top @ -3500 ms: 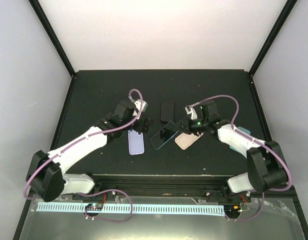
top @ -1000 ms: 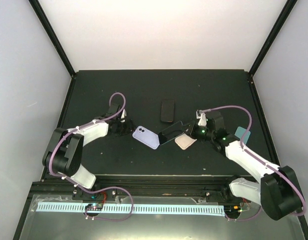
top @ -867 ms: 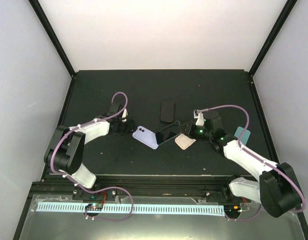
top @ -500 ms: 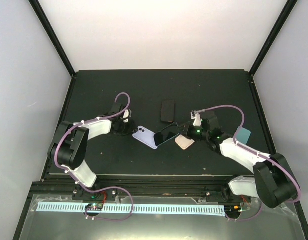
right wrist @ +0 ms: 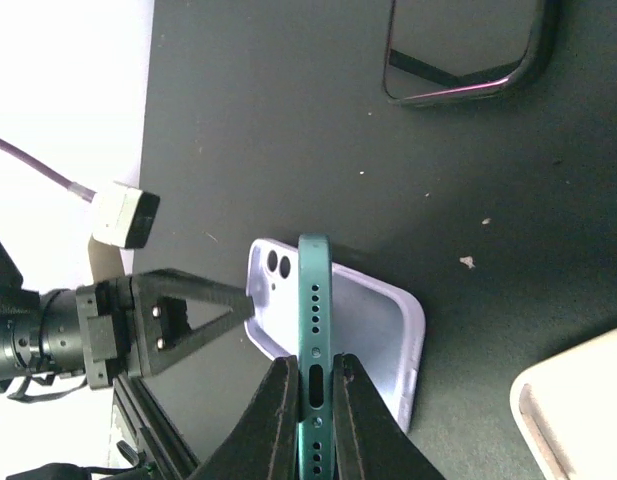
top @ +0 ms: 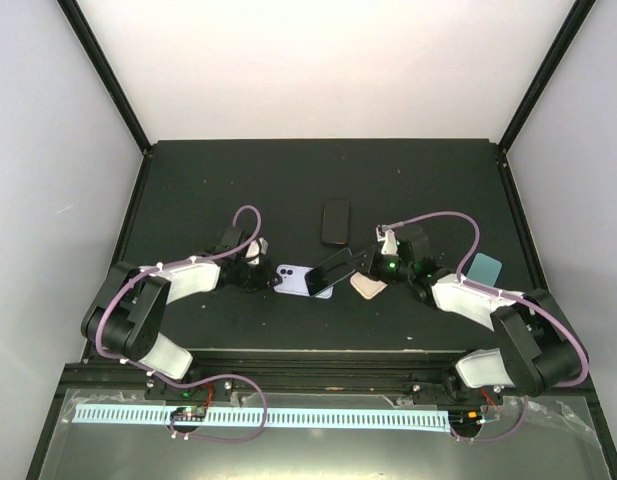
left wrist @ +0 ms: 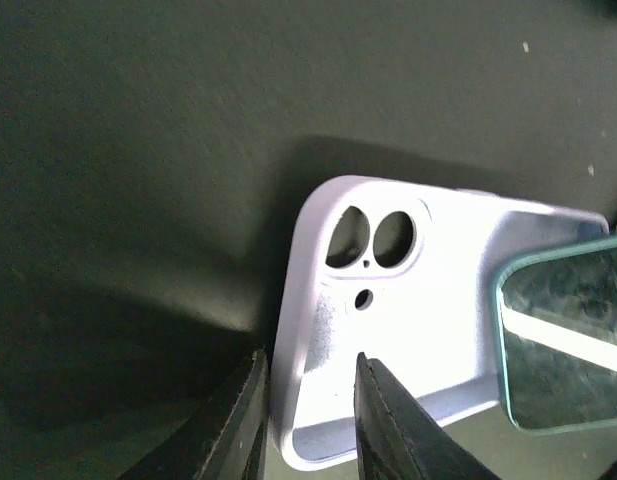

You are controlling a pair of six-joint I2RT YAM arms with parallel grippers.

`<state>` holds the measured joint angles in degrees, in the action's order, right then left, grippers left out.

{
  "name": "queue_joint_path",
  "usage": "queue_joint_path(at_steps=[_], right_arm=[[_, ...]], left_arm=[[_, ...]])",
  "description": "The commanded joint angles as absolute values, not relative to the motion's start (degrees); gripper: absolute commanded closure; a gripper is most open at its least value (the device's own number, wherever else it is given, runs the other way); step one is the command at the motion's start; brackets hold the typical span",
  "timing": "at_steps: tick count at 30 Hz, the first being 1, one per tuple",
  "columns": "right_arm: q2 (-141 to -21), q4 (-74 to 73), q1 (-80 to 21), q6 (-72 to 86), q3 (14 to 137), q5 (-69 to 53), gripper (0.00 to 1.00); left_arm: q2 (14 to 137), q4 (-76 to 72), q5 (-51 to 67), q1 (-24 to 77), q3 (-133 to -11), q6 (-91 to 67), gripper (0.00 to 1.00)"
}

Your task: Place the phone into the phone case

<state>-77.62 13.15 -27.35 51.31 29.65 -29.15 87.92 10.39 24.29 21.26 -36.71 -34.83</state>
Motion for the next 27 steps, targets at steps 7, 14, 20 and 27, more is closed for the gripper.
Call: queue_joint_path(at_steps=[7, 14, 20, 27], right_arm=[[-79.0, 19.6, -27.7, 48.6, 30.5, -30.2, 0.94], [-81.1, 25.6, -28.3, 48.9, 27.2, -29.3, 0.93], [-82.6, 29.8, -30.0, 50.1, 25.9, -28.3, 0.92], [-83.8, 31.0, -32.3, 52.0, 26.1, -24.9, 0.91]], left_arm=[[82.5, 9.0, 30.8, 24.2, -32.9, -41.9, 0.65], [83.7, 9.8, 26.8, 23.9, -34.4, -39.6, 0.58], [85.6, 7.7, 22.7, 24.0, -34.7, -35.4, 0.62], [86.0, 0.2, 29.6, 24.1, -31.3, -39.2, 0.71]])
